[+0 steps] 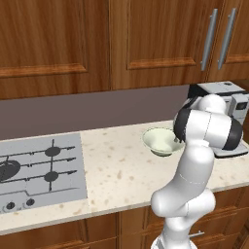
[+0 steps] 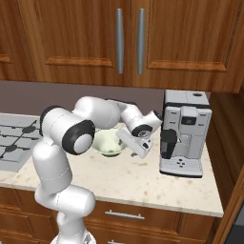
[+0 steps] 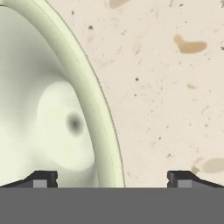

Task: Pick the cup and bowl from the counter and place them on the counter next to the sink.

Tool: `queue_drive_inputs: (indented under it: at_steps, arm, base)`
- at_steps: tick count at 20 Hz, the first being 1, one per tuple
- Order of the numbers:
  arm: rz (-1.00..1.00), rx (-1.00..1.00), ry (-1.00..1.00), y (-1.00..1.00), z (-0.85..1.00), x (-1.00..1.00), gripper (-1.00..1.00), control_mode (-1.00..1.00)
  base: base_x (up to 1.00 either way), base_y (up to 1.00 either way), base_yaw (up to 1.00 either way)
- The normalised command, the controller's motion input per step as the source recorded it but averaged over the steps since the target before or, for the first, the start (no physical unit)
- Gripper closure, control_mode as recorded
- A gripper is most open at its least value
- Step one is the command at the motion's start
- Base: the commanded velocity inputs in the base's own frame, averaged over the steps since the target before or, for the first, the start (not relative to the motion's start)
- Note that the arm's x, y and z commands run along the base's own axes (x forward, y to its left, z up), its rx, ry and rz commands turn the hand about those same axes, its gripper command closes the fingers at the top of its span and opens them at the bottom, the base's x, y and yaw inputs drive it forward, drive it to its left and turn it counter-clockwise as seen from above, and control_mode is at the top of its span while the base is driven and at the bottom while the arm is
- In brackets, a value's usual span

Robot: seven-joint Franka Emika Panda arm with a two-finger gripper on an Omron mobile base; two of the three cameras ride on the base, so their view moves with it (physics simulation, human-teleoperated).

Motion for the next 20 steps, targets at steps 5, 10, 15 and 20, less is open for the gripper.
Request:
queue_drive_inputs:
  at_steps: [5,10,15,20]
  arm:
    - [0.0,0.0,0.0,0.0,0.0,0.0,1.0,-1.0]
    - [0.0,0.0,0.0,0.0,0.0,0.0,1.0,-1.0]
    - [0.0,0.0,0.0,0.0,0.0,0.0,1.0,-1.0]
    - [0.0,0.0,-0.04,0.0,0.0,-0.12,1.0,-1.0]
  base:
    - [0.0,0.0,0.0]
    - [0.0,0.0,0.0]
    - [0.0,0.0,0.0]
    - [0.0,0.0,0.0]
